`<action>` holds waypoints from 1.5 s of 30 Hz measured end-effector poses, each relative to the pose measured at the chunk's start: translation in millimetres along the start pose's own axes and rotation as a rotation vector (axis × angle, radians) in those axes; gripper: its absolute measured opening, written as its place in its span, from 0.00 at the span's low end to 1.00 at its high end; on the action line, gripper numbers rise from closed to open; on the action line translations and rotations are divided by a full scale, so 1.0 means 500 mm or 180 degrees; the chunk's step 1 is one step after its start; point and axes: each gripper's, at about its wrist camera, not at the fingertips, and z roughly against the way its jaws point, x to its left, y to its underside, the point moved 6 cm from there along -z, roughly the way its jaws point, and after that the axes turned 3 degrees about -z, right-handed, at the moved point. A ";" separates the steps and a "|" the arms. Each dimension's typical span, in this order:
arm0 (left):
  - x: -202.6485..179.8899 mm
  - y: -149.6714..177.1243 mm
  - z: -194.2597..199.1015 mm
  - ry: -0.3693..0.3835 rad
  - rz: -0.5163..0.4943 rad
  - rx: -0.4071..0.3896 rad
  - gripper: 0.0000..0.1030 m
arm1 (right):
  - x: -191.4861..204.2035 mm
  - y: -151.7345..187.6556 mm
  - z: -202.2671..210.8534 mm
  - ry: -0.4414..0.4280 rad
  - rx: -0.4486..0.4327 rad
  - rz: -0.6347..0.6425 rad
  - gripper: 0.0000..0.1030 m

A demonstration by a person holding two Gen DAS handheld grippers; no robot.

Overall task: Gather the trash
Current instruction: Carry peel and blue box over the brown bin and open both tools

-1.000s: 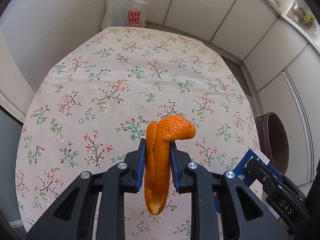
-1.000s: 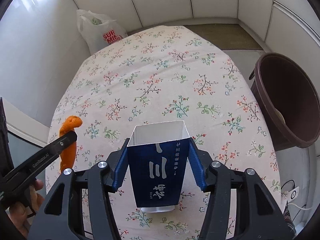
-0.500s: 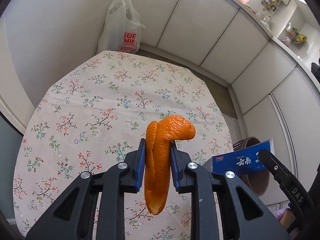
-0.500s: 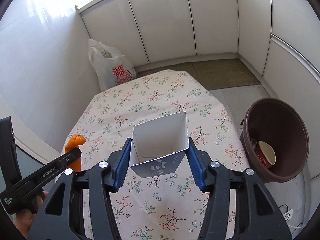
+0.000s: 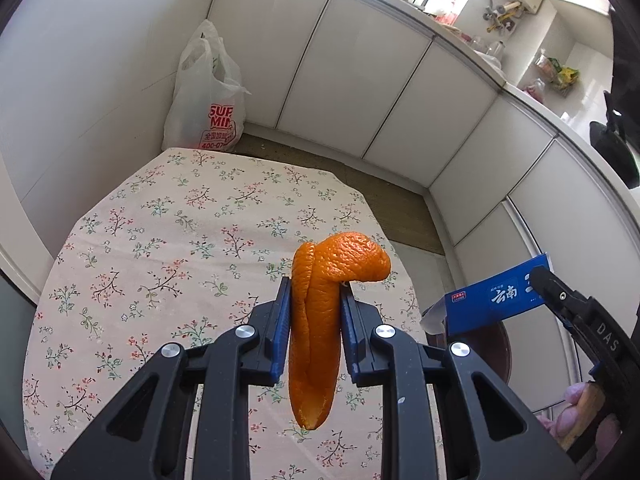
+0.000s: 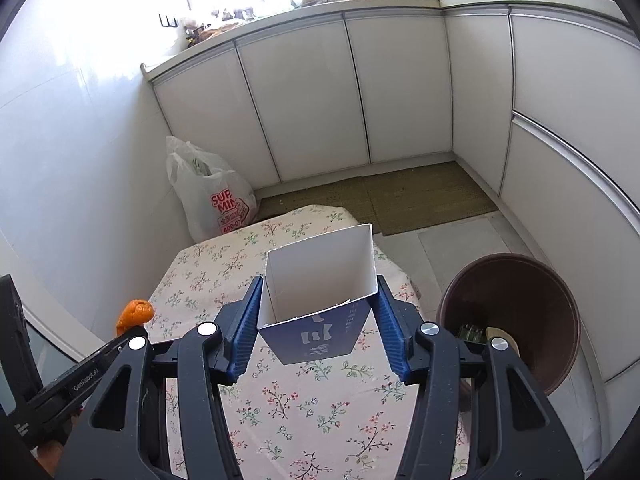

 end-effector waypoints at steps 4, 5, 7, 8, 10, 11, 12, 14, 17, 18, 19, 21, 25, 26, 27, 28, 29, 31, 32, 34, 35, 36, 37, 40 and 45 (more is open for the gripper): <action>-0.041 -0.001 -0.005 0.0051 -0.0076 -0.0001 0.22 | -0.038 -0.021 0.018 0.0063 -0.0097 -0.0068 0.49; -0.052 -0.002 -0.007 0.0066 -0.0089 0.0000 0.22 | -0.051 -0.027 0.024 0.0083 -0.0118 -0.0090 0.49; -0.076 -0.003 -0.012 0.0110 -0.0094 0.0002 0.22 | -0.074 -0.036 0.031 0.0122 -0.0153 -0.0136 0.49; -0.087 -0.003 -0.013 0.0132 -0.0099 0.0002 0.22 | -0.088 -0.040 0.035 0.0148 -0.0178 -0.0163 0.49; -0.114 -0.003 -0.019 0.0169 -0.0136 0.0007 0.22 | -0.117 -0.048 0.044 0.0203 -0.0219 -0.0203 0.49; -0.131 -0.002 -0.022 0.0186 -0.0166 0.0014 0.22 | -0.134 -0.053 0.047 0.0237 -0.0240 -0.0230 0.49; -0.146 0.000 -0.025 0.0205 -0.0193 0.0023 0.22 | -0.151 -0.057 0.050 0.0265 -0.0260 -0.0257 0.49; -0.179 0.003 -0.034 0.0237 -0.0251 0.0042 0.22 | -0.186 -0.063 0.056 0.0326 -0.0297 -0.0318 0.49; -0.226 0.009 -0.050 0.0287 -0.0313 0.0084 0.22 | -0.240 -0.070 0.063 0.0419 -0.0356 -0.0443 0.49; -0.241 0.012 -0.055 0.0303 -0.0334 0.0097 0.22 | -0.258 -0.071 0.065 0.0451 -0.0375 -0.0482 0.49; -0.255 0.014 -0.061 0.0317 -0.0355 0.0112 0.22 | -0.274 -0.072 0.067 0.0487 -0.0394 -0.0521 0.49; -0.287 0.020 -0.071 0.0350 -0.0403 0.0139 0.22 | -0.312 -0.072 0.068 0.0559 -0.0416 -0.0614 0.49; -0.346 0.031 -0.089 0.0426 -0.0484 0.0183 0.22 | -0.379 -0.068 0.067 0.0727 -0.0453 -0.0749 0.49; -0.361 0.034 -0.094 0.0451 -0.0500 0.0196 0.22 | -0.390 -0.067 0.066 0.0764 -0.0457 -0.0765 0.49; -0.373 0.036 -0.098 0.0472 -0.0511 0.0209 0.22 | -0.405 -0.065 0.065 0.0805 -0.0456 -0.0787 0.49; -0.386 0.038 -0.102 0.0493 -0.0526 0.0223 0.22 | -0.420 -0.062 0.064 0.0837 -0.0450 -0.0819 0.49; -0.399 0.041 -0.107 0.0515 -0.0540 0.0238 0.22 | -0.433 -0.059 0.063 0.0855 -0.0437 -0.0855 0.49; -0.427 0.049 -0.115 0.0554 -0.0574 0.0266 0.22 | -0.461 -0.051 0.059 0.0892 -0.0412 -0.0939 0.49; -0.441 0.052 -0.120 0.0571 -0.0593 0.0282 0.22 | -0.475 -0.048 0.057 0.0915 -0.0398 -0.0983 0.49; -0.472 0.061 -0.130 0.0600 -0.0635 0.0317 0.22 | -0.500 -0.042 0.052 0.0926 -0.0360 -0.1077 0.49; -0.481 0.064 -0.135 0.0612 -0.0654 0.0333 0.22 | -0.510 -0.040 0.050 0.0923 -0.0351 -0.1124 0.49; -0.494 0.068 -0.140 0.0624 -0.0675 0.0349 0.22 | -0.517 -0.039 0.049 0.0926 -0.0348 -0.1150 0.49; -0.504 0.070 -0.145 0.0631 -0.0693 0.0364 0.22 | -0.526 -0.039 0.047 0.0942 -0.0349 -0.1163 0.49; -0.533 0.080 -0.163 0.0651 -0.0719 0.0424 0.22 | -0.541 -0.039 0.043 0.1005 -0.0357 -0.1196 0.49; -0.567 0.096 -0.195 0.0657 -0.0751 0.0519 0.22 | -0.571 -0.036 0.040 0.1012 -0.0339 -0.1305 0.49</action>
